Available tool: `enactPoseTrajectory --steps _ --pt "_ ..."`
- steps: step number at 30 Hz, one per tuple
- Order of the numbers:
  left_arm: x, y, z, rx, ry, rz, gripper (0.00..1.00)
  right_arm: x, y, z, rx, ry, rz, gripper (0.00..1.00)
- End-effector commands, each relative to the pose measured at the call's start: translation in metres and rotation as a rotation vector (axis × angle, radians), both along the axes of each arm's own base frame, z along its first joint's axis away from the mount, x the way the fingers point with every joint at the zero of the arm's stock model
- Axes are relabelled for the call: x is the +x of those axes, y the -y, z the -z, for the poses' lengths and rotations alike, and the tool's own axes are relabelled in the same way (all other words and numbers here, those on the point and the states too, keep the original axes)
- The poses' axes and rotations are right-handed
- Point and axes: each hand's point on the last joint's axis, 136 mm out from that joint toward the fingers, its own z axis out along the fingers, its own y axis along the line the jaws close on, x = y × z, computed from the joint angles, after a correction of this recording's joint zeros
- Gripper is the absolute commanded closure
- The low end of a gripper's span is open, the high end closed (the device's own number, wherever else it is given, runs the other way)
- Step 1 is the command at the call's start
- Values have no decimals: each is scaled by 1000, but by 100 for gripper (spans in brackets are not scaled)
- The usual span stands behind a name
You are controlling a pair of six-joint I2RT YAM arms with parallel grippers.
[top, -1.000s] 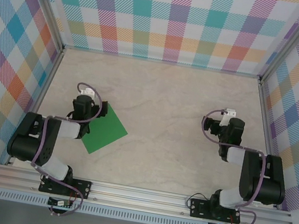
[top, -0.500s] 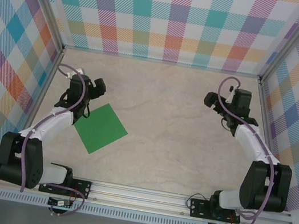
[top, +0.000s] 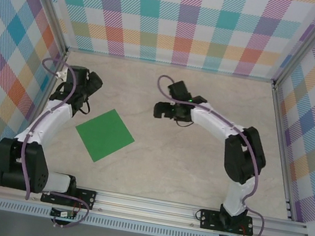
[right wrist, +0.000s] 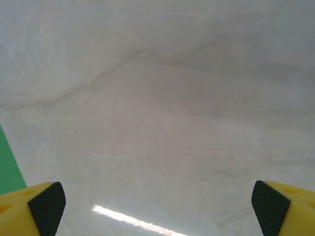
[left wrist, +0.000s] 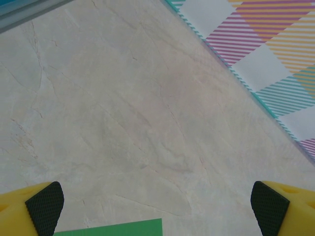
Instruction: Fold a paper plane with a square sheet of paper (pick it up from the middle)
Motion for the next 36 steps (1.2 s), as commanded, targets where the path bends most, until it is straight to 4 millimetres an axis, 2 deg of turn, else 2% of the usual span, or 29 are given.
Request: enactPoseTrajectory --steps 1,5,8,14,17,23,29,32,36 --pt "-23 -9 -8 -23 -58 -21 0 -27 -32 7 -106 -20 -78 0" --pt "-32 -10 -10 -44 -85 -7 0 -55 -82 19 -184 -13 -203 0" --pt "-40 -14 -11 -63 -115 -3 0 -72 -112 23 -219 -4 -288 0" --pt "-56 -19 -16 -50 -120 -11 0 -97 -153 39 -281 -3 -398 0" --pt "-64 -22 -18 -36 -130 -26 0 -103 -166 50 -302 -15 -424 0" --pt "-71 -24 -20 -14 -132 -27 0 -100 -178 61 -321 -11 -446 0" --pt "-67 -22 -20 -29 -129 -25 0 -98 -185 76 -331 -20 -463 0" --pt "-67 -21 -17 -37 -135 -25 0 -97 -179 84 -368 -25 -463 0" --pt "-66 -22 -14 -45 -137 -32 0 -94 -157 95 -470 -16 -450 0"
